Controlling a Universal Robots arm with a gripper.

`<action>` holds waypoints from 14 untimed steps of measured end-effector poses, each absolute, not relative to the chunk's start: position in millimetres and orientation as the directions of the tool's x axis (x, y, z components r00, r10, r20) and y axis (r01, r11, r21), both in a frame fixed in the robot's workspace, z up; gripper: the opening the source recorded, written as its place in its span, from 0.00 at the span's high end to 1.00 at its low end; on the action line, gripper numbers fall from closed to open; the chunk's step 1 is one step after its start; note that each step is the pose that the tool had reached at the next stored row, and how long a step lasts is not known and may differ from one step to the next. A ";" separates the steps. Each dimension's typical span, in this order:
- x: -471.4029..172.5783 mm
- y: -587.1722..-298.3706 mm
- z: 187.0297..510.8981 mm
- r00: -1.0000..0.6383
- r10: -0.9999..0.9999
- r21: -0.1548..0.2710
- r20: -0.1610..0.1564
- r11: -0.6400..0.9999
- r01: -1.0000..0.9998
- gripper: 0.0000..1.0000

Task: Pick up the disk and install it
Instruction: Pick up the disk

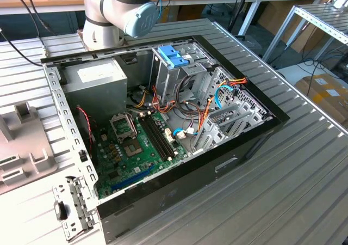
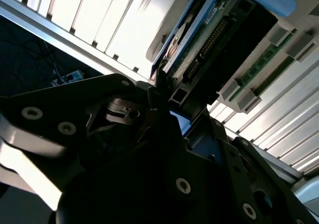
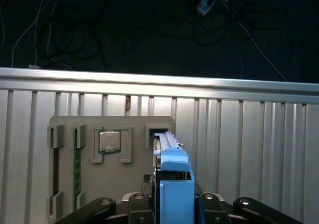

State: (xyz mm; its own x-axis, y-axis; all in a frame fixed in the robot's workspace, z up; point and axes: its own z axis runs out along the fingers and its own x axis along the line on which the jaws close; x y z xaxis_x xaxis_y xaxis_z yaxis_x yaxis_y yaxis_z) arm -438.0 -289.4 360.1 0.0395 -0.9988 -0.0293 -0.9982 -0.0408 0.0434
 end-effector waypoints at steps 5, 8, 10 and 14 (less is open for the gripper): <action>-438.0 -289.4 361.9 0.040 -0.999 0.043 -0.030 -0.041 -0.998 0.63; -438.0 -289.4 364.2 0.040 -0.999 0.043 -0.030 -0.041 -0.998 0.63; -438.0 -289.4 364.9 0.040 -0.999 0.043 -0.031 -0.041 -0.998 0.63; -438.0 -289.4 366.4 0.040 -0.999 0.043 -0.032 -0.041 -0.998 0.63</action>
